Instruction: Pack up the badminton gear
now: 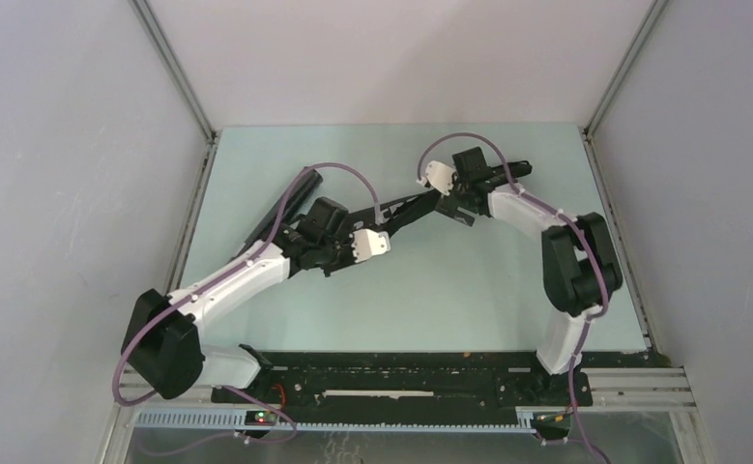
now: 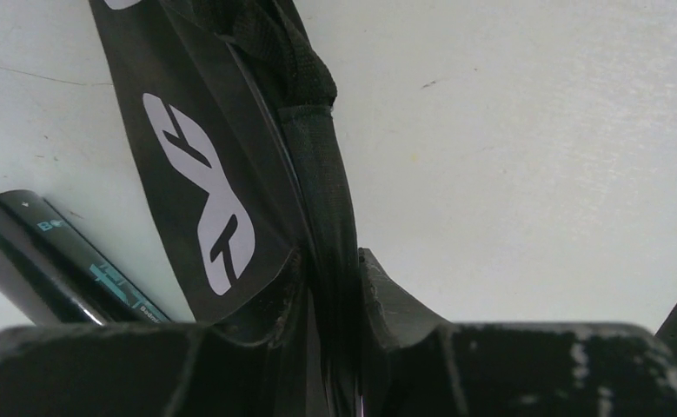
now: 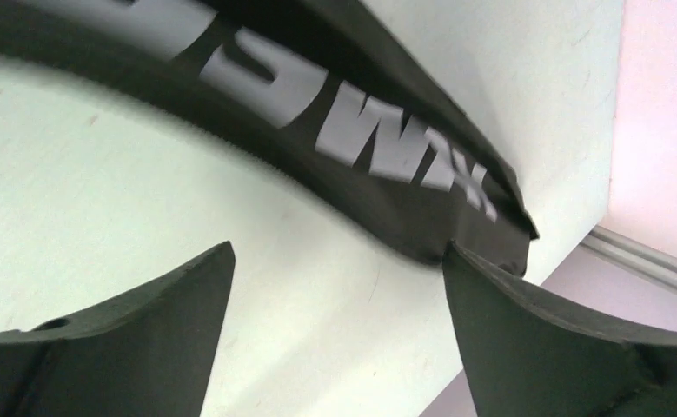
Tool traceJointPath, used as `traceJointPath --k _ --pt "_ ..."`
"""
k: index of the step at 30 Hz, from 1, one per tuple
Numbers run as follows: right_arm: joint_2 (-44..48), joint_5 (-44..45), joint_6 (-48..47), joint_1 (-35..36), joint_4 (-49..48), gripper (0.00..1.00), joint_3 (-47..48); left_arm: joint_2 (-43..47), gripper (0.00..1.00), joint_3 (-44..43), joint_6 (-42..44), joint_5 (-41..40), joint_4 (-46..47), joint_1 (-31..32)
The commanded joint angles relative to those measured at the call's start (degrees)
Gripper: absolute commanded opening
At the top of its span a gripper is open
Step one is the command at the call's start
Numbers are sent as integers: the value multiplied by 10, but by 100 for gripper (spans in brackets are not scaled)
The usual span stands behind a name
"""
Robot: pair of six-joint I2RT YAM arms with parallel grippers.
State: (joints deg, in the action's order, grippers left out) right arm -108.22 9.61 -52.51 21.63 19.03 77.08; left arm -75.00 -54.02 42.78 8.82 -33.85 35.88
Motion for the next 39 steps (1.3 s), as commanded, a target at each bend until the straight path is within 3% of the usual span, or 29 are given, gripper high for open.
traceJointPath --k 1,7,13,17,21,24,29,31,39 --pt "92 -32 9 2 16 99 -42 -34 25 11 -62 6 -38 17" --pt "127 -46 46 -23 54 100 -55 -40 41 31 -67 -25 -32 28" --pt "197 -99 117 -42 137 100 -60 -18 64 56 -59 -54 -30 28" --pt "256 -138 167 -51 178 100 -69 8 98 48 -42 -43 -73 28" --pt "305 -173 214 -64 204 100 -69 50 100 33 -29 -27 -103 10" --pt "336 -169 265 -77 198 100 -69 100 100 14 -49 3 -83 -38" --pt "385 -163 357 -113 153 100 -70 196 100 8 -167 -20 69 -147" --pt "409 -204 385 -145 136 100 -77 231 100 19 -210 -26 146 -184" --pt "470 -331 435 -255 88 100 -107 289 100 27 -369 -32 247 -324"
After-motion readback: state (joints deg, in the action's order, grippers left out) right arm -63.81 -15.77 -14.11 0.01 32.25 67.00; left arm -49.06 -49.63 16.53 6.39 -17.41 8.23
